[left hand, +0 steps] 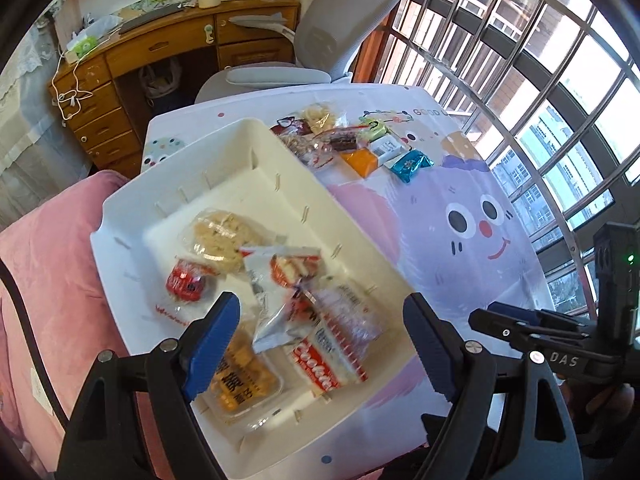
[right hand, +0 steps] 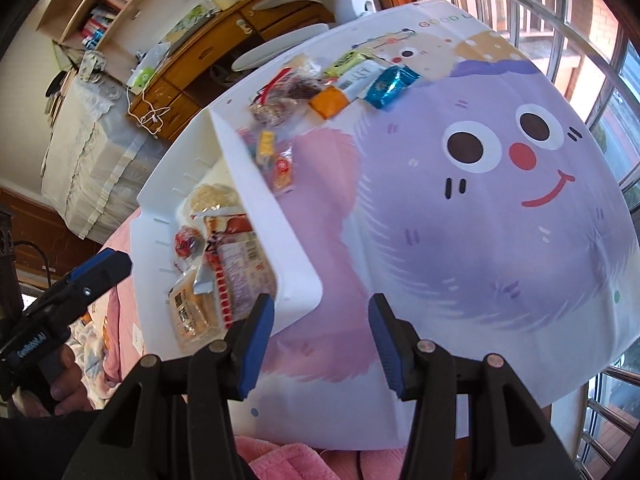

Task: Organize snacks
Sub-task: 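Grasp the blue wrapper with the right gripper while the left reaches the red-striped bag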

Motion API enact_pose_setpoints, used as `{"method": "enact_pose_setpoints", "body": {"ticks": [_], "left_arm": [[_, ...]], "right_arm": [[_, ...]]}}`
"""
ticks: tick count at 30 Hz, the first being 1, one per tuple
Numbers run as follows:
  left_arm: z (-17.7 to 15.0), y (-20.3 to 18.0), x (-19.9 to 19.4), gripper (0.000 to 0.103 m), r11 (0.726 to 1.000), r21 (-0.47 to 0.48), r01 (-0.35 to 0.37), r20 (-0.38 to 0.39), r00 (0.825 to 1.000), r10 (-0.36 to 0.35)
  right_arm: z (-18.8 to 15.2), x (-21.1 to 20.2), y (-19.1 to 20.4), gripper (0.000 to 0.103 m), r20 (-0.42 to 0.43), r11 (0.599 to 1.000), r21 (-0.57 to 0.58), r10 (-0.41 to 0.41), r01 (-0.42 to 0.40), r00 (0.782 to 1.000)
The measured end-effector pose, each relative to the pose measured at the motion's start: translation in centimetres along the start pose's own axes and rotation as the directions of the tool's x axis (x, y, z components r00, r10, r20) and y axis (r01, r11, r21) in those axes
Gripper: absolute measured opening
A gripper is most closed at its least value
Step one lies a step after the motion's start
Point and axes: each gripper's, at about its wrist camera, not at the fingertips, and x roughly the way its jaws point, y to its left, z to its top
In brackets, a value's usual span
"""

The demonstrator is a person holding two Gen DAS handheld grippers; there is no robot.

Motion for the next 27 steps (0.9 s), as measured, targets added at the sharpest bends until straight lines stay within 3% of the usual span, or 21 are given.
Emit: {"method": "enact_pose_setpoints", "body": {"ticks": [11,21,27], "left_arm": [[7.8,-3.2,3.1,0.083,1.0,-0.029,-0.008,-0.059,0.998,0.007],[14.3,-4.9,10.3,0.083,0.989,-0.145,-0.031,-0.169,0.986,0.006],[16.7,-5.3,14.3,0.083,0.981,-0.188,-0.055,-0.201,0.979,0.016]], "right_arm": [[5.5,1.6,-4.6,0.05,-0.02,0.994,0.096,0.061,-0.058,0.998],[12.0,4.5,-8.7,0.05,-0.022,0.973,0.21,0.1,-0.093,0.995],[15.5,6.7,-9.7,0.05,-0.022,0.979,0.194,0.075,-0.069,0.997]]}}
